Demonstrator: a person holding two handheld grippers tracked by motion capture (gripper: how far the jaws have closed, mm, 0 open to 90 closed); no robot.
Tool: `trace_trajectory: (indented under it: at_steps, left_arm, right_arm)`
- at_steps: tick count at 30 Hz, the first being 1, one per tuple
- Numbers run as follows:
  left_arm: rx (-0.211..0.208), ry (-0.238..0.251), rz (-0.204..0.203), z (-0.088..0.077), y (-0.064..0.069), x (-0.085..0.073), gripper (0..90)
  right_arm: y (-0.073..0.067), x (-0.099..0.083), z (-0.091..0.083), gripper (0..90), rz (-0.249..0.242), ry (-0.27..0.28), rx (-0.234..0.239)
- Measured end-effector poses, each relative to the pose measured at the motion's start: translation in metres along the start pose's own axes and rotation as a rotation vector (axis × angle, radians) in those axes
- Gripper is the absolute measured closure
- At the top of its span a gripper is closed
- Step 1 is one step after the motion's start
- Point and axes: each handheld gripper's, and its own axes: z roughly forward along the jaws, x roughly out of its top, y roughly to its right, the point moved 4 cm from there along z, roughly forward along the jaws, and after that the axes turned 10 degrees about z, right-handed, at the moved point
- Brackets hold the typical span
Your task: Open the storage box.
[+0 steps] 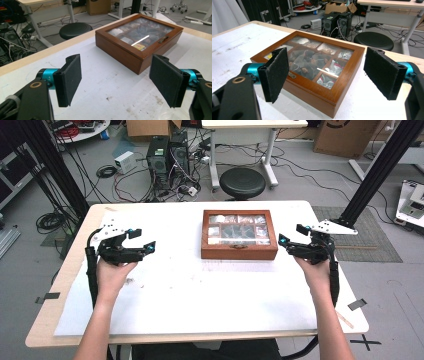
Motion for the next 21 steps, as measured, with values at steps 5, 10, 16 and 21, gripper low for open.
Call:
trace_trajectory:
  at_steps: [5,10,16,21]
  left_arm:
    - [-0.009,-0.006,0.006,0.0000,0.0018,0.0011,26.0]
    - [-0.016,0.004,0.001,-0.0027,0.0014,0.0024,26.0]
    - [-0.031,0.005,0.003,-0.0031,0.0031,0.0028,26.0]
    - [-0.047,0.006,0.011,-0.0034,0.0068,0.0043,26.0]
  right_arm:
    - [0.0005,-0.0009,-0.0004,20.7,0.002,0.001,0.005]
    - [-0.0002,-0.0022,0.0000,20.6,0.000,0.002,0.003]
    - [-0.0011,-0.0023,0.0001,20.7,-0.001,0.004,0.004]
    - [0.0002,-0.0012,-0.0001,20.7,0.005,0.015,-0.001]
